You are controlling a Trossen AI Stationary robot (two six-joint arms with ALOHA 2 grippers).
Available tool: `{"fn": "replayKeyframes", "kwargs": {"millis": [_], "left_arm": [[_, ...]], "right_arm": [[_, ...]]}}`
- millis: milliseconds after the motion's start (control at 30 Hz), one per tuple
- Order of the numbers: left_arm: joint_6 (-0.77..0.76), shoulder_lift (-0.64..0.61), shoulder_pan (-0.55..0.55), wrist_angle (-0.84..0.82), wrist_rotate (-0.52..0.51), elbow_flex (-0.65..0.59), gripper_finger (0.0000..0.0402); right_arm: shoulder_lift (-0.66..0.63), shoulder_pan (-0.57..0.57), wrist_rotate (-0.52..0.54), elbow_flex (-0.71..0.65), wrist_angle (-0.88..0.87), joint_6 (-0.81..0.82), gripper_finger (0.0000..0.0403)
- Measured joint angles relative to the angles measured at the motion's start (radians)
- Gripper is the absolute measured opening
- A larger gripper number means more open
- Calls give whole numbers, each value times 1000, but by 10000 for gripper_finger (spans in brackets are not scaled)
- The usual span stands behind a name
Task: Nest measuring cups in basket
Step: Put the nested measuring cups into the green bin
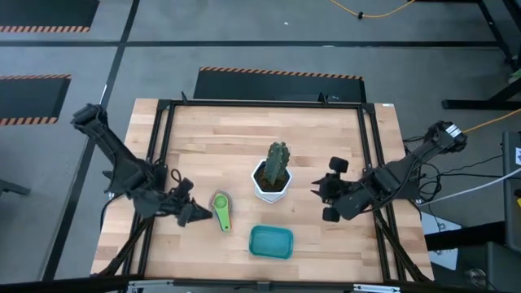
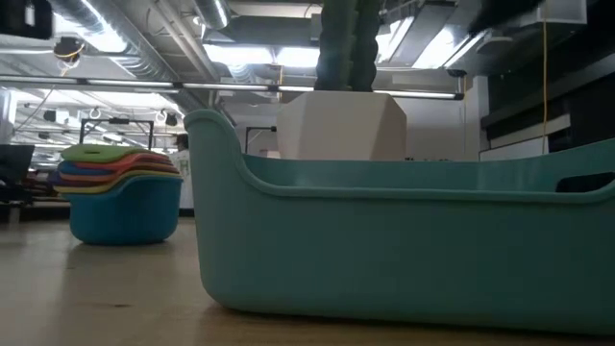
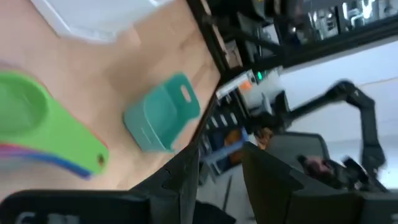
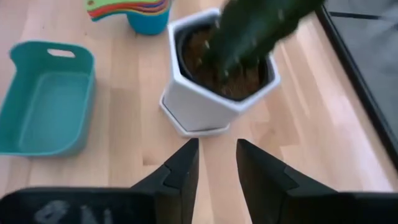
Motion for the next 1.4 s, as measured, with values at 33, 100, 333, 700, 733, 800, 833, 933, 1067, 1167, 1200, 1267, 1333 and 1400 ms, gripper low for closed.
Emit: {"fn": "replayKeyframes", "kwargs": {"millis": [33,100,333,700,733,800,833,933,1067,1167,1200,1267,1333,1400], "left_arm": [[-18,18,-13,1,1,9,114],[-31,51,-34,2,3,17,114],[-27,126,-17,1,1,18,114],[-26,135,79,-17,115,18,133],[-26,135,85,-21,123,18,139],[-26,135,95,-31,144,18,154],[-26,135,99,-38,153,18,162],[-26,137,109,-56,165,18,185],[-22,141,116,-63,166,18,211],[-26,141,116,-68,184,18,225],[-27,141,116,-69,190,18,228],[-28,141,117,-72,206,18,233],[-66,141,124,-98,223,19,235],[-103,141,134,-138,242,18,234]], "right_arm": [[-29,0,0,-48,32,2,113],[-83,0,-13,-131,92,7,113],[-233,0,-49,-341,318,11,113],[-295,-2,-59,-422,358,0,113],[-295,-2,-59,-422,358,0,113],[-296,-2,-59,-422,357,-5,113],[-296,-2,-59,-422,358,-7,113],[-296,-2,-59,-422,358,-24,113],[-296,-1,-59,-422,358,-27,113],[-296,-2,-59,-422,358,-28,113],[-296,-2,-59,-422,358,-28,113],[-296,-2,-59,-422,358,-28,113],[-296,-1,-59,-422,358,-29,113],[-296,-2,-59,-422,358,-29,113]]}}
